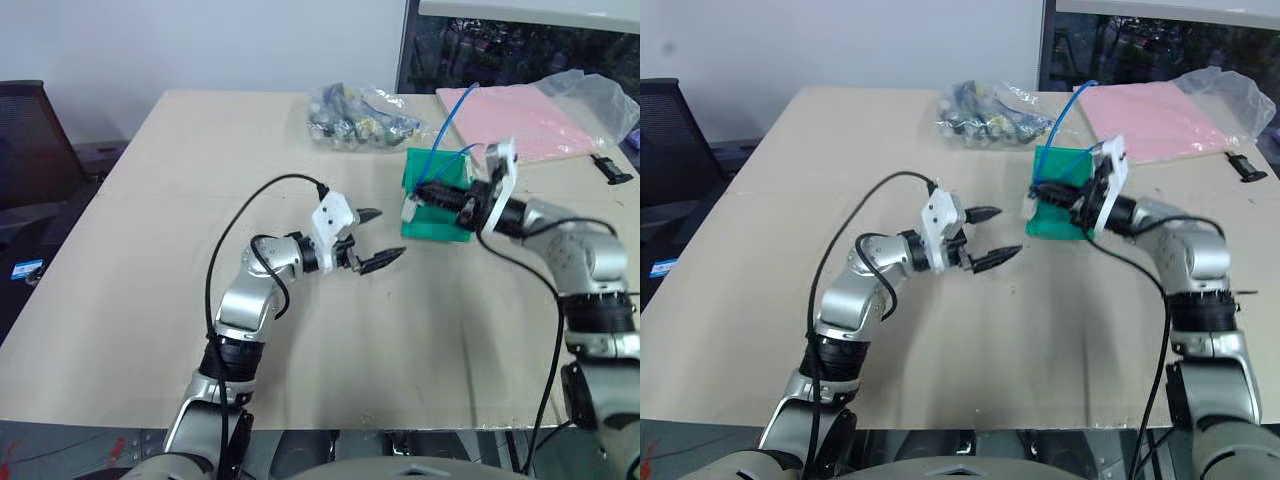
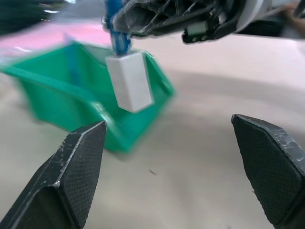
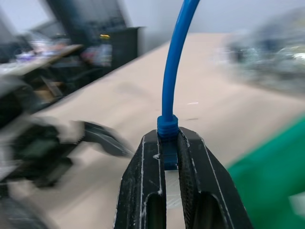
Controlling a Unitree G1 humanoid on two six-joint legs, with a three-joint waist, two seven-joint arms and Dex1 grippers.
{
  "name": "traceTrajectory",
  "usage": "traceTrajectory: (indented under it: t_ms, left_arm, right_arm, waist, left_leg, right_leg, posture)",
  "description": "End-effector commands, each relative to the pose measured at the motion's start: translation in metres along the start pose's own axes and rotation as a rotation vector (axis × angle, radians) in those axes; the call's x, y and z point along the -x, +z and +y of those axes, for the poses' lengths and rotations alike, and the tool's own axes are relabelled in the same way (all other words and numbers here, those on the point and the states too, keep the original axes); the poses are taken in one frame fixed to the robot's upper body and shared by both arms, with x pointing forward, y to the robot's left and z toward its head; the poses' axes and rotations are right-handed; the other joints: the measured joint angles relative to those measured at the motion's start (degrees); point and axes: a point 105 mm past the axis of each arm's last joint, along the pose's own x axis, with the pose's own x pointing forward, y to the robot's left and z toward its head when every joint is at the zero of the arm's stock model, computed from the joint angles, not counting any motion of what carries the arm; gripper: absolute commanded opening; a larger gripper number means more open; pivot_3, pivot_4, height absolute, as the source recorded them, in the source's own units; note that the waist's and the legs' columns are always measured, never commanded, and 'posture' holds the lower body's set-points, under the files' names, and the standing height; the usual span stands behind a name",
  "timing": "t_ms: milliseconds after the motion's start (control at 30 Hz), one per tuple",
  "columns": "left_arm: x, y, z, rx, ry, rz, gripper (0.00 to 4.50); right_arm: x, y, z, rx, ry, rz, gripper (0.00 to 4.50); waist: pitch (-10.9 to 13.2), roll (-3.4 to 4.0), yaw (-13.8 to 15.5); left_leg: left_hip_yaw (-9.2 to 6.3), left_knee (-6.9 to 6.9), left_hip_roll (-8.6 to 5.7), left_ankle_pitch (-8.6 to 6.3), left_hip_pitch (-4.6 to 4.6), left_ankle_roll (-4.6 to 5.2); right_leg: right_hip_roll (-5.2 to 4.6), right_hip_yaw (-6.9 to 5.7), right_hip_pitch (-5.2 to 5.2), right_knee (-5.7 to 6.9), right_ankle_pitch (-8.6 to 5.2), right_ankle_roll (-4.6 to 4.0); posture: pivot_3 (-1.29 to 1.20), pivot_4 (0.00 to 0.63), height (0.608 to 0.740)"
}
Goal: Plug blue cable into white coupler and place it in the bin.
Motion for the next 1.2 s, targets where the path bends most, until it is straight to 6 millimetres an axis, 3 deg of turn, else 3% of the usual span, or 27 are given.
traceTrajectory:
  t_ms: [33, 133, 167, 200, 300, 433, 567, 700, 833, 1000, 1100, 1200]
  left_arm:
    - [-0.004, 0.027, 0.009, -0.001, 0.101, -0.048, 4.29]
    - [-0.007, 0.028, 0.006, 0.013, 0.108, -0.042, 4.29]
    - [-0.007, 0.028, 0.005, 0.019, 0.106, -0.040, 4.36]
    - [-0.008, 0.027, 0.004, 0.016, 0.103, -0.037, 4.36]
    - [-0.007, 0.026, 0.005, 0.016, 0.110, -0.033, 4.36]
    - [0.003, 0.025, 0.012, 0.049, 0.156, -0.048, 4.36]
    - [0.030, 0.015, 0.028, 0.012, 0.272, -0.028, 4.36]
    - [0.066, 0.001, 0.042, 0.073, 0.407, -0.033, 4.36]
    - [0.107, -0.049, 0.019, 0.082, 0.399, 0.127, 4.36]
    - [0.143, -0.083, -0.014, 0.069, 0.379, 0.231, 4.36]
    - [0.150, -0.091, -0.028, 0.091, 0.368, 0.246, 4.36]
    - [0.148, -0.092, -0.036, 0.082, 0.352, 0.250, 4.36]
  right_arm:
    - [0.003, 0.017, -0.031, 0.006, -0.118, -0.055, 0.00]
    - [0.000, 0.026, -0.051, -0.006, -0.183, -0.078, 0.00]
    - [-0.001, 0.026, -0.053, 0.004, -0.183, -0.074, 0.72]
    - [-0.002, 0.027, -0.054, 0.010, -0.183, -0.075, 0.94]
    - [0.003, 0.028, -0.069, 0.058, -0.279, -0.078, 2.48]
    - [0.030, 0.015, -0.090, 0.165, -0.408, -0.020, 4.19]
    - [0.068, 0.023, -0.090, 0.255, -0.441, -0.077, 4.19]
    - [0.097, 0.021, -0.066, 0.316, -0.384, -0.113, 4.19]
    - [0.122, -0.013, -0.024, 0.360, -0.249, -0.109, 4.19]
    - [0.140, -0.078, 0.002, 0.248, -0.195, 0.038, 4.35]
    - [0.147, -0.109, 0.016, 0.246, -0.160, 0.127, 4.35]
    - [0.147, -0.119, 0.023, 0.255, -0.150, 0.132, 4.35]
  waist:
    - [0.0, 0.00, -0.1]
    - [0.0, 0.00, -0.3]
    - [0.0, 0.01, -0.3]
    - [0.0, 0.01, -0.3]
    - [0.0, 0.01, -0.3]
    - [0.0, 0.01, -0.1]
    - [0.0, 0.01, -0.1]
    - [0.1, 0.05, -0.4]
    - [0.0, 0.07, -0.5]
    - [0.1, 0.10, -0.2]
    - [0.1, 0.09, -0.2]
    - [0.1, 0.10, -0.2]
  left_leg:
    - [0.01, 0.01, -0.02, 0.00, -0.03, 0.00]
    - [0.14, 0.00, -0.04, 0.00, -0.07, 0.01]
    - [0.19, -0.01, -0.03, 0.00, -0.09, 0.00]
    - [0.24, -0.04, -0.01, 0.01, -0.10, -0.01]
    - [0.33, -0.19, 0.08, 0.08, -0.15, -0.14]
    - [0.43, -0.23, 0.10, 0.14, -0.15, -0.25]
    - [0.46, -0.23, 0.09, 0.13, -0.19, -0.23]
    - [0.56, -0.28, 0.13, 0.06, -0.15, -0.11]
    - [0.61, -0.50, 0.23, -0.01, 0.03, 0.00]
    - [0.72, -0.62, 0.24, -0.02, 0.10, 0.01]
    - [0.90, -0.64, 0.24, -0.02, 0.44, 0.02]
    - [1.09, -0.66, 0.25, -0.01, 0.58, 0.03]
  right_leg:
    - [-0.01, 0.01, 0.00, -0.02, 0.00, 0.00]
    - [-0.01, 0.09, -0.08, -0.04, 0.00, 0.01]
    - [-0.01, 0.12, -0.11, -0.03, 0.00, 0.01]
    - [0.01, 0.15, -0.16, -0.03, 0.00, 0.01]
    - [0.05, 0.20, -0.26, -0.07, 0.00, 0.01]
    - [0.03, 0.28, -0.28, -0.10, 0.00, 0.01]
    - [0.00, 0.31, -0.28, -0.17, 0.00, 0.02]
    - [0.03, 0.42, -0.35, -0.11, 0.00, 0.02]
    - [0.09, 0.47, -0.34, -0.11, -0.01, 0.02]
    - [-0.06, 0.49, -0.35, -0.12, 0.00, -0.01]
    - [-0.25, 0.45, -0.05, -0.12, -0.03, -0.05]
    - [-0.48, 0.39, 0.12, -0.14, -0.15, -0.25]
  posture:
    - [0.00, 0.150, 0.740]
    - [0.00, 0.150, 0.740]
    - [0.00, 0.150, 0.740]
    - [0.00, 0.150, 0.740]
    - [0.00, 0.150, 0.740]
    - [0.00, 0.150, 0.740]
    - [0.00, 0.150, 0.740]
    - [0.00, 0.150, 0.740]
    - [0.00, 0.150, 0.740]
    - [0.00, 0.150, 0.740]
    - [0.00, 0.150, 0.740]
    - [0.00, 0.150, 0.740]
